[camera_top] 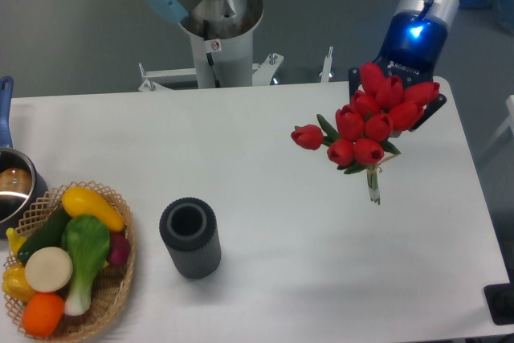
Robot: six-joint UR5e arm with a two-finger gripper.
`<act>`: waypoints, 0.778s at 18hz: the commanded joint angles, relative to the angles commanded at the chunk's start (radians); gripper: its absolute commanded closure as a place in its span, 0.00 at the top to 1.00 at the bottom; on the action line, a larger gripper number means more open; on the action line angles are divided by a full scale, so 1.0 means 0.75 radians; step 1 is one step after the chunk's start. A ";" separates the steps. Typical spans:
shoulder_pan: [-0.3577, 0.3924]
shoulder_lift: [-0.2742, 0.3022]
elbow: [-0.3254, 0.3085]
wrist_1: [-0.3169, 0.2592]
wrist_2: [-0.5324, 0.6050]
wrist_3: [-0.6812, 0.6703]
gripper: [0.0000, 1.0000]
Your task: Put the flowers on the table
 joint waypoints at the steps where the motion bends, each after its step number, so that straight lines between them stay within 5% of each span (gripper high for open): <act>1: -0.002 0.000 0.000 0.000 0.000 0.000 0.25; 10: -0.010 0.047 -0.012 -0.006 0.176 0.002 0.25; 14: -0.061 0.072 -0.025 -0.008 0.453 -0.002 0.25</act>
